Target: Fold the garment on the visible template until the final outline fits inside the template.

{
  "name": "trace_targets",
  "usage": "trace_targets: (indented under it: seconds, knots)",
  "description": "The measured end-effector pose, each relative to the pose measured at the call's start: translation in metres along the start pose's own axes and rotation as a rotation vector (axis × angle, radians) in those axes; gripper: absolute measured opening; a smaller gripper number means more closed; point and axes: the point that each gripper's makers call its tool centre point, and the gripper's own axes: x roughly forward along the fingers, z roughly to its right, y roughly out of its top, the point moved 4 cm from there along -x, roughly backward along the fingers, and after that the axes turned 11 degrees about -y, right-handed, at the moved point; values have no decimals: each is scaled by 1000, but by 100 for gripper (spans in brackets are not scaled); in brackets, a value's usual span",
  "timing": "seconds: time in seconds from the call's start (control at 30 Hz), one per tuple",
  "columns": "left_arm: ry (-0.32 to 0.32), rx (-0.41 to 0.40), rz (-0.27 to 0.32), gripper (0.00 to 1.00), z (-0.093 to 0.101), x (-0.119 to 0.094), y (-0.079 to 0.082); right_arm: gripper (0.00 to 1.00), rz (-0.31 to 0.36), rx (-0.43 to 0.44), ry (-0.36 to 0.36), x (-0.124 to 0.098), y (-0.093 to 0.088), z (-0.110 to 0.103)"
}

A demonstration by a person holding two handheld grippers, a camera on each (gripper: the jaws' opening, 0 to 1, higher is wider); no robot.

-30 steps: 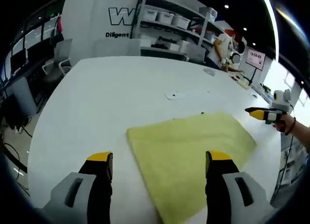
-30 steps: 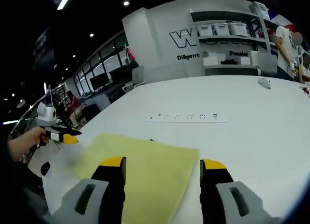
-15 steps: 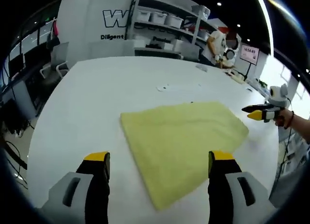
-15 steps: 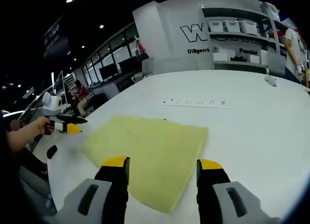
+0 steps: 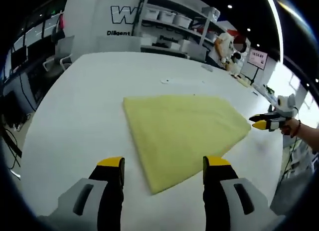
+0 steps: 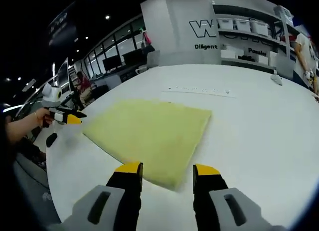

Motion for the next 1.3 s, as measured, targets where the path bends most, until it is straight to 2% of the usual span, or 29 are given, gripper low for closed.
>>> trace_targets:
  seconds: [0.2, 0.33, 0.4, 0.57, 0.73, 0.83, 0.93, 1.0, 1.17, 1.3]
  knots:
    - [2, -34, -3, 49, -4, 0, -3, 21, -21, -20, -7, 0, -14, 0]
    - [15, -30, -66, 40, -6, 3, -15, 5, -36, -23, -25, 3, -21, 4]
    - [19, -25, -77, 33, -7, 4, -17, 2, -47, -19, -34, 5, -24, 7]
    - [14, -54, -80, 32, -8, 8, -21, 0, -44, -20, -37, 5, -25, 8]
    - [27, -68, -107, 18, -10, 9, -26, 0, -39, -46, -42, 7, -25, 10]
    - [29, -76, -130, 7, -11, 9, -30, 0, -25, -104, -40, 6, -23, 10]
    - [28, -81, -135, 7, -11, 9, -30, 0, -43, -170, -28, 4, -24, 11]
    - [30, -84, -141, 6, -12, 9, -29, 0, -33, -192, -24, 2, -22, 10]
    - [32, -67, -152, 6, -11, 9, -30, 0, -38, -345, 8, -3, -20, 11]
    - [27, -78, -146, 5, -11, 9, -30, 0, -47, -357, 12, -2, -21, 11]
